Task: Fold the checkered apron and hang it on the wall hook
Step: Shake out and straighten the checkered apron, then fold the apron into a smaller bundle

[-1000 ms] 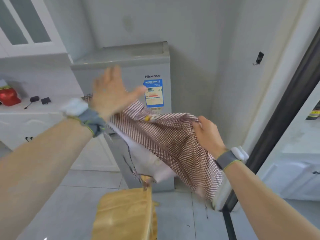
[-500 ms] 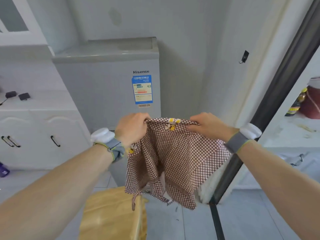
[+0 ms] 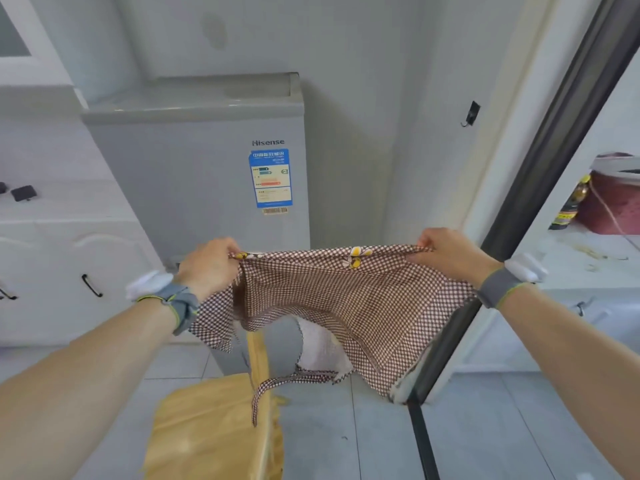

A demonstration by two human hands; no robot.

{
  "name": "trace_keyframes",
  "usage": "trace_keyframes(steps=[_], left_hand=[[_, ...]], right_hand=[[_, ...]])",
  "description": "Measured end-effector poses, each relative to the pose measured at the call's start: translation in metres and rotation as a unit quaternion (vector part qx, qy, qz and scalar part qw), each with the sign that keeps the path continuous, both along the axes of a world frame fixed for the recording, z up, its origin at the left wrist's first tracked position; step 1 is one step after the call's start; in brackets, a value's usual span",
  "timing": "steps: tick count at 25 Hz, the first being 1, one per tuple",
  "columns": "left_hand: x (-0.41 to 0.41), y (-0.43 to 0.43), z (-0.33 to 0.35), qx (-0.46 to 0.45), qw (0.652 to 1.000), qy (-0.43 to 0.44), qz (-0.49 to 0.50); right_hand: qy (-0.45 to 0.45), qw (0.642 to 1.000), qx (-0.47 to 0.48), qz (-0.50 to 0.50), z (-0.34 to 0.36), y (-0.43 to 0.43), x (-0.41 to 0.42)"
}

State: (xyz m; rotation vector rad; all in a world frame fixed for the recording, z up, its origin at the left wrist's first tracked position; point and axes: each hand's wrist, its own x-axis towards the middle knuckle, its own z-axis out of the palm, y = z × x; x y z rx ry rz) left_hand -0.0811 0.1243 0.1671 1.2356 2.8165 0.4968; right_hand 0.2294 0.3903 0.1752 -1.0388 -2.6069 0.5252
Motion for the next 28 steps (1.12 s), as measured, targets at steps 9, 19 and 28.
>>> trace_keyframes(steps=[9,19,28], left_hand=[[-0.01,-0.005,0.019,0.019,0.999,0.039,0.004],[-0.017,-0.019,0.039,0.0,0.999,0.038,0.002],[-0.008,-0.014,0.035,-0.019,0.999,-0.001,-0.036]], right_hand=[[0.109,0.976,-0.147,-0.116,-0.024,0.026,0.016],[0.041,0.964,-0.262,0.01,-0.018,0.033,0.035],[0.35,0.863,-0.323,-0.168,-0.016,0.03,0.039]])
